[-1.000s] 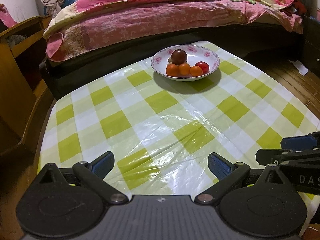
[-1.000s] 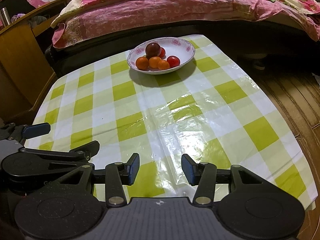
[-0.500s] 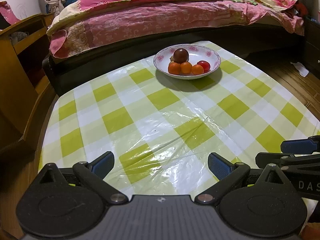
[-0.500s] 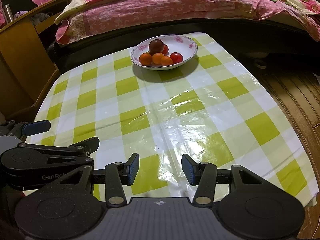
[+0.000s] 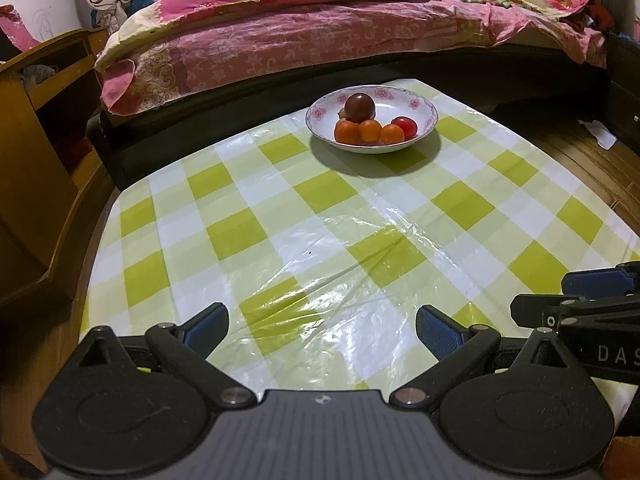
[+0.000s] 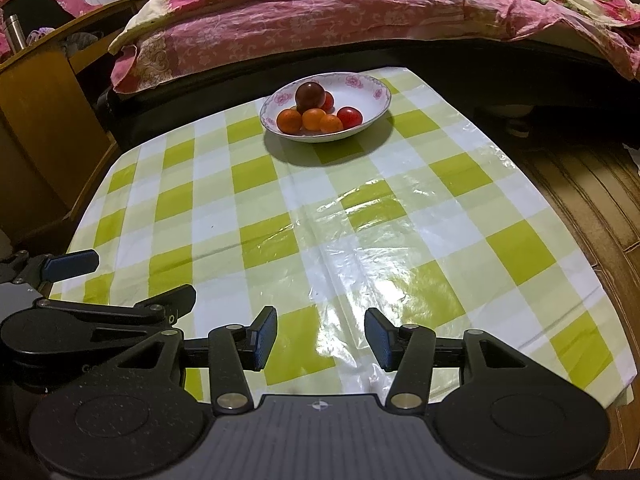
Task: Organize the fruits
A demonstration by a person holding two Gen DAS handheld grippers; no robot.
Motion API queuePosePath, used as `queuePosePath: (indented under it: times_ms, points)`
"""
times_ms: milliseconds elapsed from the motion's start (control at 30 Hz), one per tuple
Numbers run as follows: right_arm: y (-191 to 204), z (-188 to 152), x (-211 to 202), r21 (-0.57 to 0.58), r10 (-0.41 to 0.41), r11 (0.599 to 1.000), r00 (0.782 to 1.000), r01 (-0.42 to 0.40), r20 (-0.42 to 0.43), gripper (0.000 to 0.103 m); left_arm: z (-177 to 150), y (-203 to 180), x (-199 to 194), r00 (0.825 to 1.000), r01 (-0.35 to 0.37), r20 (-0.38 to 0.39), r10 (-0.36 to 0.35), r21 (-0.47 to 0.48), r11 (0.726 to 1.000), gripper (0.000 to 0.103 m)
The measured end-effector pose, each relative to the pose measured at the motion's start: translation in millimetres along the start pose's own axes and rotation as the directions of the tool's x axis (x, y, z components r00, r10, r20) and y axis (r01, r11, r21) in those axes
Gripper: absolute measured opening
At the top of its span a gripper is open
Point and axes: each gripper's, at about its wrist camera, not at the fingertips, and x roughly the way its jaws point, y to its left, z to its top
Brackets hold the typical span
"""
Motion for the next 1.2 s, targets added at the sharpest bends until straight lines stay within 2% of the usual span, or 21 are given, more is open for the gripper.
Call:
queuePosePath:
  times_ms: [1200]
  points:
    - [2.1,-6.8,-1.0,-0.003,-0.004,1.000,1.000,0.004,-0.017,0.046,-7.1,-2.8,-4.2,1.000,-0.020,0.006,0.019,0.027,0.999,0.103]
